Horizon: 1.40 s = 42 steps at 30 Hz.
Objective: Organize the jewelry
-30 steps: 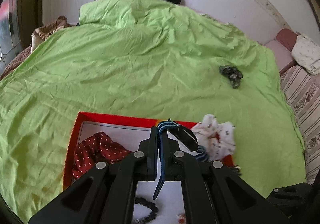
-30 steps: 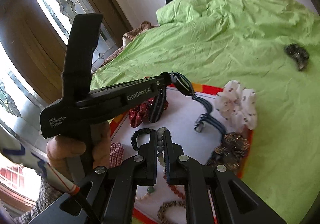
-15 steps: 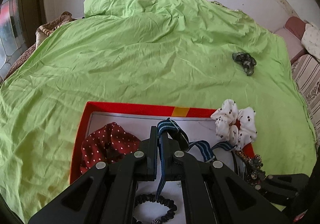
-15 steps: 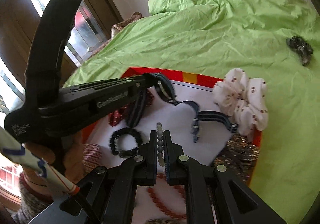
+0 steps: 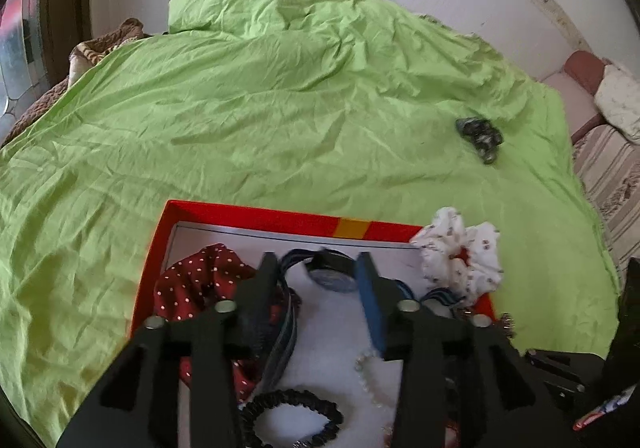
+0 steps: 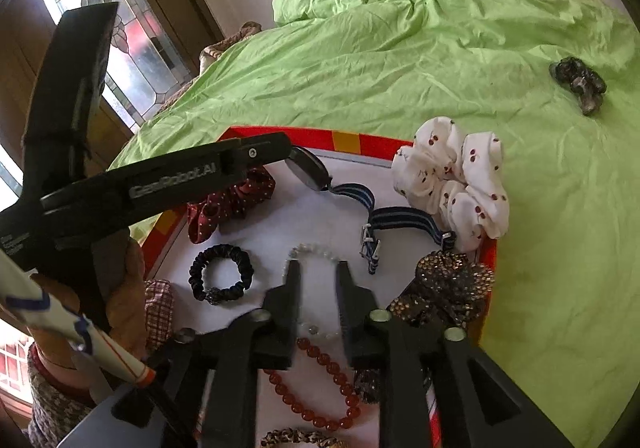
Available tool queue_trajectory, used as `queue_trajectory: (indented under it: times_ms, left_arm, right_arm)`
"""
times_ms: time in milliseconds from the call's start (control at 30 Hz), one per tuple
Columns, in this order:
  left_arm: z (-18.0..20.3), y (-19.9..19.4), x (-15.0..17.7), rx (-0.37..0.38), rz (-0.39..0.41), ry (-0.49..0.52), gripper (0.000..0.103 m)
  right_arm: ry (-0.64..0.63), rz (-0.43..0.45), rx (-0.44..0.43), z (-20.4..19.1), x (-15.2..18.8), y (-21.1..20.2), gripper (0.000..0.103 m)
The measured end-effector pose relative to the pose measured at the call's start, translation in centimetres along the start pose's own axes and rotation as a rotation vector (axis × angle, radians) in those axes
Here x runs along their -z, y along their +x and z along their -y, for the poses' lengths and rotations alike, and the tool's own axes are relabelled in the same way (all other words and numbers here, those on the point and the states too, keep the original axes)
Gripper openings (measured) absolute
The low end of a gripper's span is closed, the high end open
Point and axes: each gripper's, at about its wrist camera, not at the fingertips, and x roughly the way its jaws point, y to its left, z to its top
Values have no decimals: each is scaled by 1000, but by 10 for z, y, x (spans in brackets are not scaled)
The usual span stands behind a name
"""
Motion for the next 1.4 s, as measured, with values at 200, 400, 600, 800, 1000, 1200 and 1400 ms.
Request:
queue_trajectory:
  times_ms: [200, 400, 600, 800, 1000, 1200, 1400]
  left_arm:
    - [9, -20, 2, 55, 48, 27, 49]
    - [-5, -45, 2, 21, 145, -22, 61]
    - [-22, -57, 3, -47, 203, -87, 63]
    - [-17, -87, 18, -182, 305, -110, 79]
    - [-5, -138, 52, -370, 455, -123, 101]
    - [11, -177, 113, -469, 503, -141, 102]
    - [31, -212, 151, -493, 513, -87, 103]
  right_arm:
    - [-4, 18, 12, -3, 5, -15, 31]
    - [12, 42, 31, -4, 13, -35, 39]
    - [6, 66, 86, -6, 26, -56, 42]
    - [-43, 46, 170, -13, 56, -70, 44]
    - [-24, 27, 180, -10, 82, -85, 48]
    - [-2, 32, 212, -10, 106, -97, 53]
    - [29, 30, 243, -10, 127, -106, 56]
